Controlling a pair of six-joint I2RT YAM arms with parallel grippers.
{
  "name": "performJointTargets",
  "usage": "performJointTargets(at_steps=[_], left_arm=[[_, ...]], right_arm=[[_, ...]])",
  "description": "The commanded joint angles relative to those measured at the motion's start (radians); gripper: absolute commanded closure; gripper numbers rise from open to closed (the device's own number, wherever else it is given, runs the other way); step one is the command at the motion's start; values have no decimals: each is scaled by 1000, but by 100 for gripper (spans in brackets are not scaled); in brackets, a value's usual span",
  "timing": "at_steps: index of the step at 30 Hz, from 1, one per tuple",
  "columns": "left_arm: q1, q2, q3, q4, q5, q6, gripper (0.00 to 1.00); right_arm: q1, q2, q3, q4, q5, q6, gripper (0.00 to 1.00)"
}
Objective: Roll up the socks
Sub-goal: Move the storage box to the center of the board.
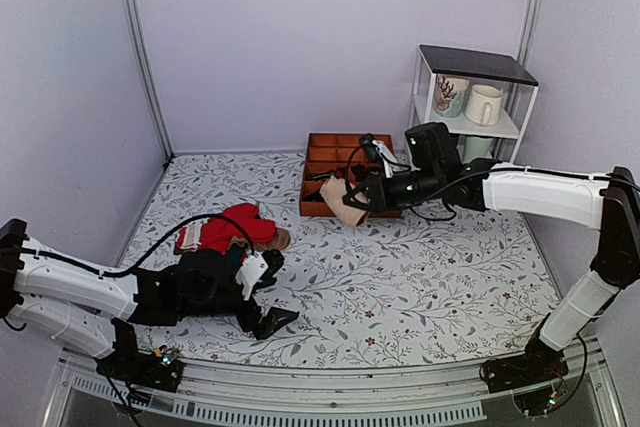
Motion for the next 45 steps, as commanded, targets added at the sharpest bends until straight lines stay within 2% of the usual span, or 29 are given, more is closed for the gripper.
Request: performJointTargets(at_steps=[1, 8, 14, 22, 24, 30, 34, 45], left_arm=[[42, -75, -32, -42, -98, -49, 1], [88, -156, -10, -139, -114, -75, 0], [100, -183, -24, -142, -131, -44, 1], [102, -195, -44, -94, -113, -18, 0], [103, -196, -54, -76, -103, -18, 1], [102, -193, -71, -65, -99, -9, 0], [102, -197, -72, -65, -88, -1, 1], [104, -219, -92, -42, -64, 1, 1]], right_arm=[[-12, 138, 175, -17, 179, -62, 100], [-46, 356, 421, -25, 234, -148, 100], [-113, 443, 495, 6, 231, -133, 100], [-147, 598, 546, -9, 331, -136, 100], [-151, 620, 556, -22, 386, -131, 100], [-156, 695, 603, -117, 396, -97, 100], [-154, 691, 529, -139, 346, -35, 100], [-113, 482, 50, -21, 329, 84, 100]])
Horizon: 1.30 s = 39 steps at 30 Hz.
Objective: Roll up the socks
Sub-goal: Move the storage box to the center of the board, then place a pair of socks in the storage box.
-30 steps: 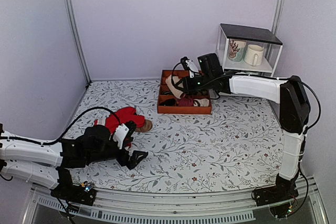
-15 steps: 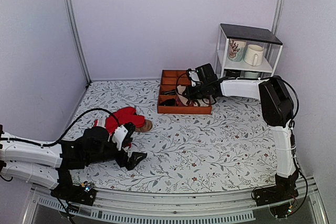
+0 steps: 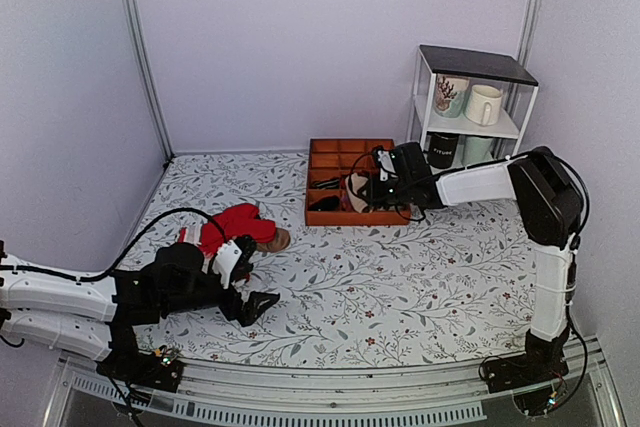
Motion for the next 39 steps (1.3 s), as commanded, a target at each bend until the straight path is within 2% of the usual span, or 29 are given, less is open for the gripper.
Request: performJointTargets(at_steps=[1, 12, 16, 21, 28, 30, 34, 38, 39], left_arm=[[12, -18, -21, 29, 16, 17, 0], [13, -32, -41, 24, 35, 11, 0], [12, -31, -42, 16, 37, 14, 0], [13, -18, -37, 24, 28, 22, 1], [12, 2, -27, 20, 29, 27, 0], [13, 13, -24, 23, 25, 28, 0], [13, 24, -19, 23, 33, 27, 1], [13, 35, -14, 25, 35, 32, 1], [13, 41, -11, 25, 36, 33, 1]], right_arm=[[44, -45, -217, -188, -5, 63, 100], [211, -223, -421, -171, -2, 197, 100], [272, -273, -439, -181, -8, 237, 100], [281, -344, -389, -196, 31, 242, 100], [256, -470, -213, -273, 90, 88, 100], [198, -500, -160, -289, 55, -8, 100], [95, -508, -161, -295, -63, -215, 100], [36, -501, -172, -305, -59, -494, 99], [22, -495, -173, -301, -54, -522, 99]])
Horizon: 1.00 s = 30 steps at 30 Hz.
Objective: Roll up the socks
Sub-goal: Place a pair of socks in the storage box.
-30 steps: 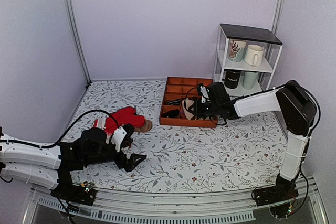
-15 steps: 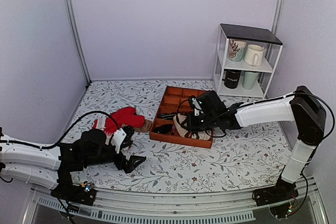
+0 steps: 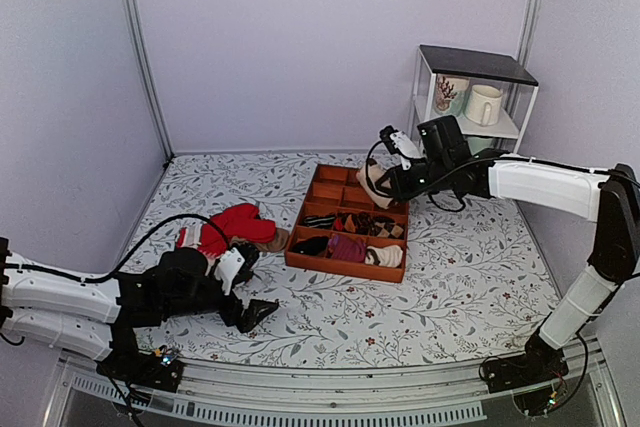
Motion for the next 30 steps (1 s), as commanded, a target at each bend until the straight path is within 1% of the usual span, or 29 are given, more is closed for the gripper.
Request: performJointTargets(at_steps=[1, 5, 13, 15, 19, 30], left_arm=[[12, 23, 21, 15, 8, 17, 1], [12, 54, 42, 20, 10, 24, 1], [12, 132, 79, 31, 45, 41, 1], [12, 139, 88, 29, 58, 43, 1], [12, 134, 88, 35, 58, 49, 1], [13, 91, 61, 26, 32, 49, 0]], right_arm=[[-63, -6, -3, -19, -16, -312, 99], [-113, 61, 12, 9, 24, -326, 99], [-125, 232, 131, -18, 154, -272, 99], [-130, 267, 151, -34, 162, -258, 99], [-133, 304, 165, -48, 182, -276, 99], [-157, 414, 247, -162, 202, -324, 99]])
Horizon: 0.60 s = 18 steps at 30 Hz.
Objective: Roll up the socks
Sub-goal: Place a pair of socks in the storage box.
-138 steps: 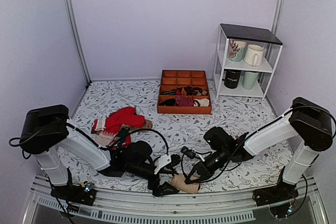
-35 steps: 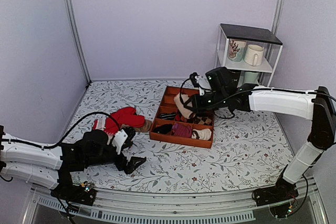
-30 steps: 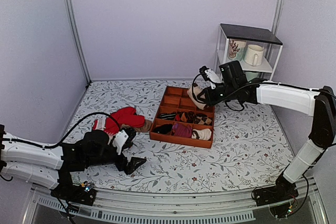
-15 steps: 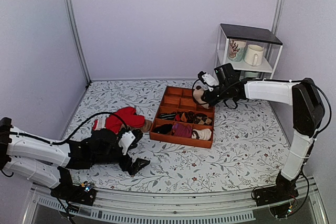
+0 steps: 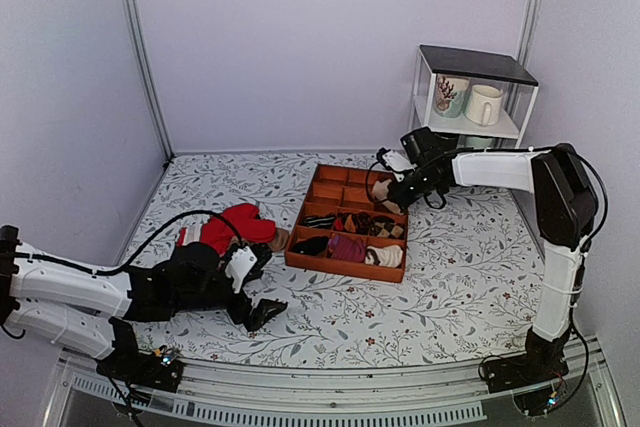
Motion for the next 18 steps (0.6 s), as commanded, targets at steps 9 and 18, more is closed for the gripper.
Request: performJointTargets(at_steps=[9, 18], left_arm=[[11, -67, -29, 15, -12, -1, 0], [12, -83, -33, 3, -21, 7, 1]], right_arm=[[-11, 144, 112, -164, 35, -36, 99], [-8, 210, 105, -245, 8, 13, 99]])
